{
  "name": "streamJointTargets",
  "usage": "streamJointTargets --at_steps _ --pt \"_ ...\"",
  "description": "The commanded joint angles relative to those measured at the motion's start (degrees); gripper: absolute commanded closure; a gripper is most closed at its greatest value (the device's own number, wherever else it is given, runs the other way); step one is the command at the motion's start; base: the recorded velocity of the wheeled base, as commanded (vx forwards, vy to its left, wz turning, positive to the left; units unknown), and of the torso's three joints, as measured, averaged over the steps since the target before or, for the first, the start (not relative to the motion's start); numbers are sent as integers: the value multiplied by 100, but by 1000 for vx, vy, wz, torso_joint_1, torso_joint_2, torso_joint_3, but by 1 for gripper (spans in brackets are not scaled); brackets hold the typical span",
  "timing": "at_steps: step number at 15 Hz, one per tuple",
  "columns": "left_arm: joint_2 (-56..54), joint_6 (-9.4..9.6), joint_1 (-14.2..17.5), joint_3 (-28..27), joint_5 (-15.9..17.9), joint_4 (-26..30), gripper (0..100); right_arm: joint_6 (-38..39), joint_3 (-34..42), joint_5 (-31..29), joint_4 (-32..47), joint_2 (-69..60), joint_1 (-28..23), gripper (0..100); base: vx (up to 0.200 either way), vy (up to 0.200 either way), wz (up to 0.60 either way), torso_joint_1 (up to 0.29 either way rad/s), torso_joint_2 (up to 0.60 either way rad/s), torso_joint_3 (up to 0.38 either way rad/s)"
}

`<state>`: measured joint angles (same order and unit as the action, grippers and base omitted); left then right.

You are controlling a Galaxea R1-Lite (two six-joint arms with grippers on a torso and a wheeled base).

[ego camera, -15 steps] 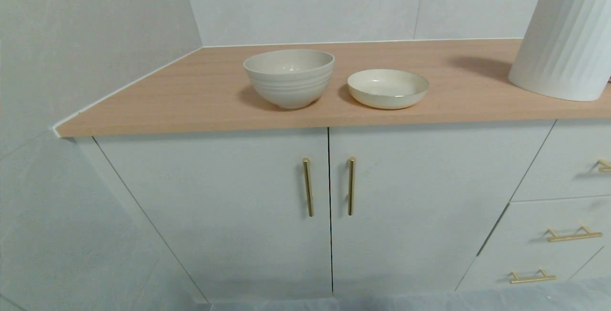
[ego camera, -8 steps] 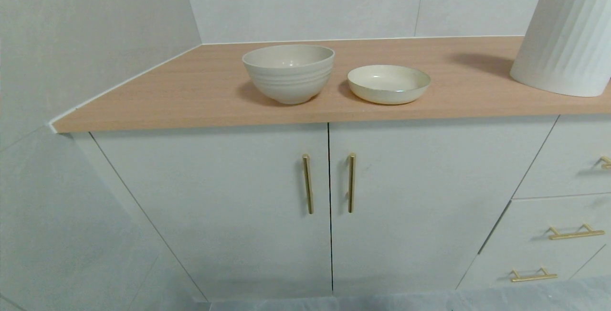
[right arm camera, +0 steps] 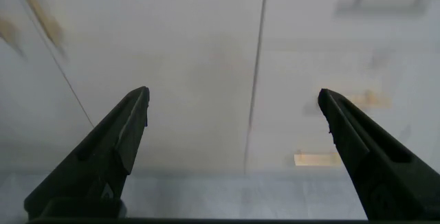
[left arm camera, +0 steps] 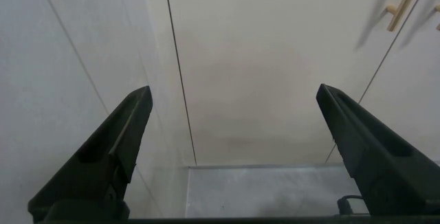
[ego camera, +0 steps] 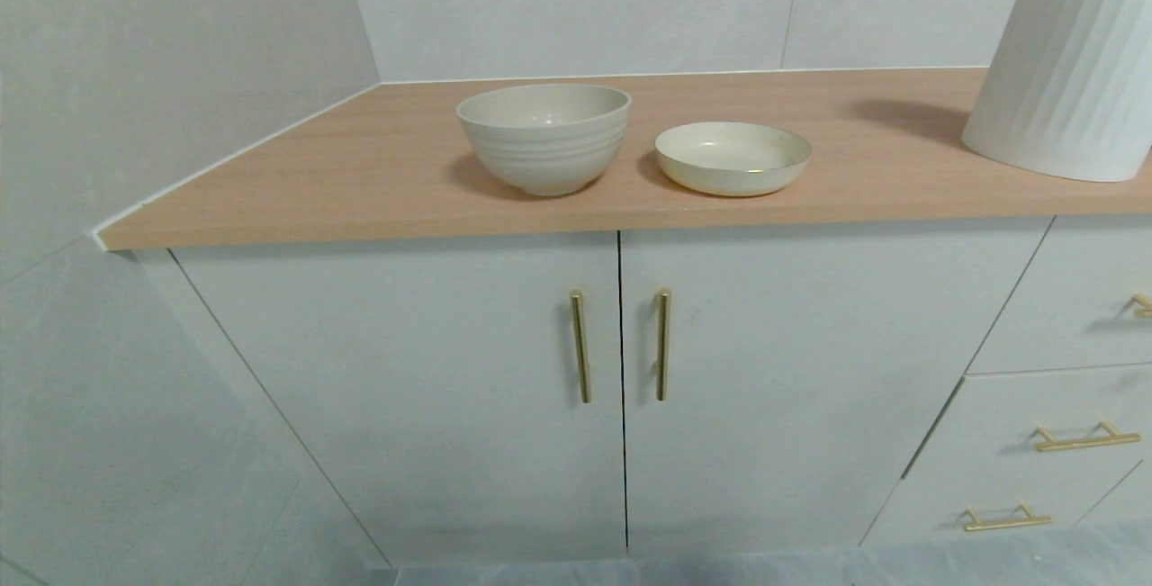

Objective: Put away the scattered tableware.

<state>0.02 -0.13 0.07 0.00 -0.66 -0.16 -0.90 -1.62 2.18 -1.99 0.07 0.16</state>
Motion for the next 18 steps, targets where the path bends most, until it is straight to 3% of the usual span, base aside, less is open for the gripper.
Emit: streamJointTargets --at_steps 1,5,6,8,10,11,13,15,18 --pt "-2 -4 1 0 -4 -2 0 55 -488 300 -153 81 2 0 0 0 0 0 0 0" --pt "-2 -4 1 0 -4 -2 0 64 -1139 1206 489 1399 2 0 0 0 0 0 0 0" --pt "-2 -4 1 0 -13 -2 0 29 -1394 1531 480 2427 11 0 0 0 0 0 0 0" --pt "-2 -4 1 0 -4 -2 0 -507 -1455 1671 436 3429 142 0 0 0 0 0 0 0" --pt "-2 -4 1 0 -4 -2 0 -780 -1508 1663 427 4071 582 0 0 0 0 0 0 0" --pt "-2 -4 1 0 -4 -2 0 -780 -1701 1645 374 4616 1232 0 0 0 0 0 0 0" --pt "-2 -4 1 0 -4 -2 0 -771 -1921 1645 190 5292 1962 0 0 0 0 0 0 0" --pt "-2 5 1 0 -4 -2 0 -762 -2123 1645 -417 6224 2384 0 0 0 0 0 0 0" --pt "-2 -4 1 0 -4 -2 0 -762 -2202 1627 -2086 7718 2797 0 0 0 0 0 0 0"
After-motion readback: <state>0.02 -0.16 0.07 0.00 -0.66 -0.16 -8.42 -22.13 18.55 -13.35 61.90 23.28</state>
